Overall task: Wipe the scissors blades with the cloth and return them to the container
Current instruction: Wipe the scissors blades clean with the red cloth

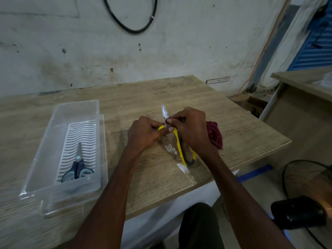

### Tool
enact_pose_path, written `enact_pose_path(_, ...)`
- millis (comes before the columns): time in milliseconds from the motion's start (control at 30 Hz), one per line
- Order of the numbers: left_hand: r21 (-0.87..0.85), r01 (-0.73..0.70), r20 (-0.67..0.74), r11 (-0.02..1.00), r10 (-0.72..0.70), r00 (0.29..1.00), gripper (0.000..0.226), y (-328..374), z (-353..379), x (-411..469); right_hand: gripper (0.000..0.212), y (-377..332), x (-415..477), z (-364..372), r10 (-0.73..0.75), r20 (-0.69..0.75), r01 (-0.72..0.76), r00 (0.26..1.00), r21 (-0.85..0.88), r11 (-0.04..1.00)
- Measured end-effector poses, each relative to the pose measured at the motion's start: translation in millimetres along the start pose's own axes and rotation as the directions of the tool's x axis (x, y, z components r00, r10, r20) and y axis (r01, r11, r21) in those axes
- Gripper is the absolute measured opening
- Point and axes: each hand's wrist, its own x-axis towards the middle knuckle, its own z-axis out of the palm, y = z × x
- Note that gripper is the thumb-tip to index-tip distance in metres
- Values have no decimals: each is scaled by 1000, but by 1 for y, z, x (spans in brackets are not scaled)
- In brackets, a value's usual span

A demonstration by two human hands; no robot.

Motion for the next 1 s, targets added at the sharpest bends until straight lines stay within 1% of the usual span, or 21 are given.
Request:
enact_pose_path(100, 20, 2, -37, 1000, -1, 999, 33, 2, -1, 0, 13, -3, -1, 11, -2, -28, -2, 1000, -114, 994)
enact_pose_path(200, 13, 12, -27, 1000, -12, 1000, 27, 3, -2, -4, 15, -2, -8, 17, -7, 19, 10, 1000, -164, 986)
enact_pose_path(267, 27, 28, -44, 999, -26, 999, 32, 3, -2, -5, 18, 2, -5, 13, -48, 40, 54, 998, -170, 984)
enact_pose_path(367, 80, 42, -88, 996, -35, 995, 40, 7, 0, -8, 21, 1, -2, 11, -17, -11, 15, 1000, -172, 985)
enact_pose_path(433, 72, 37, -104, 997, -29, 994, 39, 9, 0, -8, 13, -4, -8, 12, 0, -49, -7, 999, -158, 987)
enact_pose_path(467, 67, 34, -108, 997, -27, 994, 38, 8, -1, -8, 9, -6, -12, 11, -11, -48, 4, 999, -134, 991)
enact_pose_path(533, 78, 37, -107, 996, -29, 994, 40, 7, -1, -9, 12, -3, -15, 7, -48, -1, 47, 999, -101, 994)
enact_pose_path(600, 101, 41, -112, 994, -30, 993, 42, 9, 0, -9, 15, 6, -5, 5, -43, 28, 46, 999, -126, 991)
enact_pose_path(700, 115, 21, -124, 993, -6, 992, 40, 12, 2, -10, 21, 9, 6, 10, 0, -39, -7, 999, -171, 985)
enact_pose_path(767, 106, 27, -131, 994, -14, 991, 39, 13, 2, -11, 19, 4, -3, 11, -28, -43, 20, 999, -166, 986)
enact_pose_path(833, 91, 46, -141, 995, -33, 989, 40, 14, 1, -11, 15, 4, -14, 7, -89, -3, 87, 996, -165, 982)
enact_pose_path(867, 90, 51, -136, 995, -38, 990, 41, 14, 1, -11, 18, 6, -14, 1, -82, 40, 88, 996, -191, 978)
enact_pose_path(933, 64, 60, -140, 996, -50, 989, 44, 14, 1, -12, 26, 13, -7, -11, -3, 112, 33, 994, -266, 963)
enact_pose_path(967, 43, 65, -154, 997, -57, 986, 44, 14, 1, -11, 28, 17, -2, -17, 14, 81, 9, 997, -273, 962)
enact_pose_path(1000, 34, 70, -161, 997, -64, 985, 45, 13, 1, -10, 26, 18, 0, -22, -1, 0, 1, 1000, -264, 965)
